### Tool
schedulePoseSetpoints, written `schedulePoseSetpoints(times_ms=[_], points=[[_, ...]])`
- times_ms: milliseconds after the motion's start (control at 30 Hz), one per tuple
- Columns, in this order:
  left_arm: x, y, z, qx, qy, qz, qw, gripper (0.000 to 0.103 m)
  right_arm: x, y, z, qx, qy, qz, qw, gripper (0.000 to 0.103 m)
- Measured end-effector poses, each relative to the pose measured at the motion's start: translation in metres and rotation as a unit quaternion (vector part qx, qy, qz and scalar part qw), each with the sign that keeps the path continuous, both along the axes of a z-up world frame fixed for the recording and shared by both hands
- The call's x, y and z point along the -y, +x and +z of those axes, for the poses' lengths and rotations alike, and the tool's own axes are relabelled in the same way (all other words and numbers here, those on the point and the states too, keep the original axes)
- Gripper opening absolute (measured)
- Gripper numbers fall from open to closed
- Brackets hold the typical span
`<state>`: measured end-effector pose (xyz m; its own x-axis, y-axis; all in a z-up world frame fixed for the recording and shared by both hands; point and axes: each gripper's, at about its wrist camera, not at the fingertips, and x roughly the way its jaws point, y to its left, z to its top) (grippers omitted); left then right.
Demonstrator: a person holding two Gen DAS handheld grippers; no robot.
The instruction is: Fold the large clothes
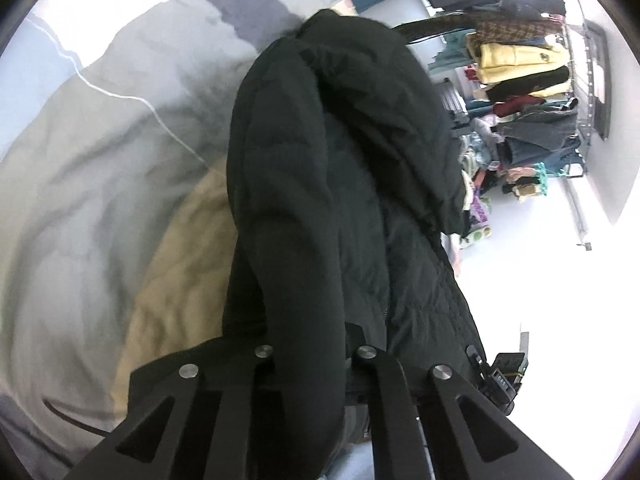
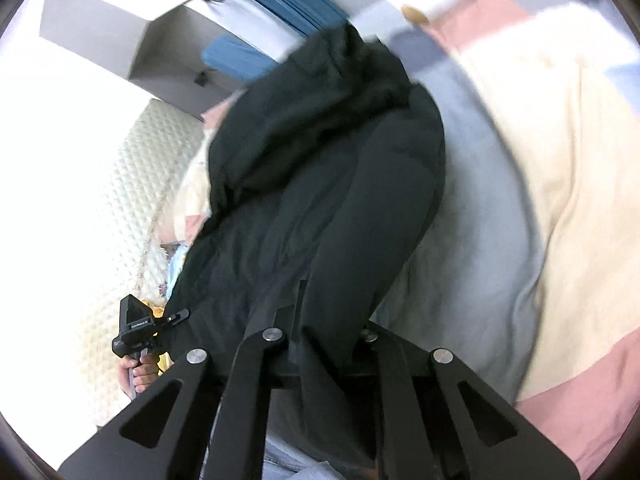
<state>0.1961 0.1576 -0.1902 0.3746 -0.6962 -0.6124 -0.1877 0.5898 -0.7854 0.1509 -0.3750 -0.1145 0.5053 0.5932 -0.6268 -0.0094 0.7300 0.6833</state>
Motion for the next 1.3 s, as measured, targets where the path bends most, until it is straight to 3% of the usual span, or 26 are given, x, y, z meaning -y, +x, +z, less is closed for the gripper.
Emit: schedulePoseSetpoints(times_ms=[200, 433, 700, 967, 1133, 1300], points=[[-0.009, -0.028, 0.051, 0.039, -0.018, 0.009, 0.999, 0.008, 0.02, -0.016, 0.053, 0.055, 0.005, -0.005, 0.998, 0.006], [-0.018, -0.086, 0.1, 0.091, -0.009, 0.022, 0.9956, 0.007, 0.036, -0.056, 0.094, 0.094, 0.02, -0.01, 0.995, 0.006], [-0.019, -0.142, 0.136, 0.125, -0.003, 0.015, 0.992, 0.006, 0.039, -0.116, 0.115, 0.094, 0.025, 0.003, 0.995, 0.007], [-0.041, -0.18, 0.165, 0.134, -0.01, 0.017, 0.9908, 0.006, 0.038, -0.167, 0.139, 0.108, 0.052, -0.003, 0.993, 0.007], [-0.041, -0.169, 0.191, 0.149, 0.032, -0.005, 0.9882, 0.007, 0.033, -0.166, 0.162, 0.113, 0.037, -0.002, 0.993, 0.007], [-0.036, -0.126, 0.212, 0.153, 0.062, -0.007, 0.9862, 0.007, 0.039, -0.122, 0.173, 0.109, 0.032, -0.014, 0.993, 0.007]])
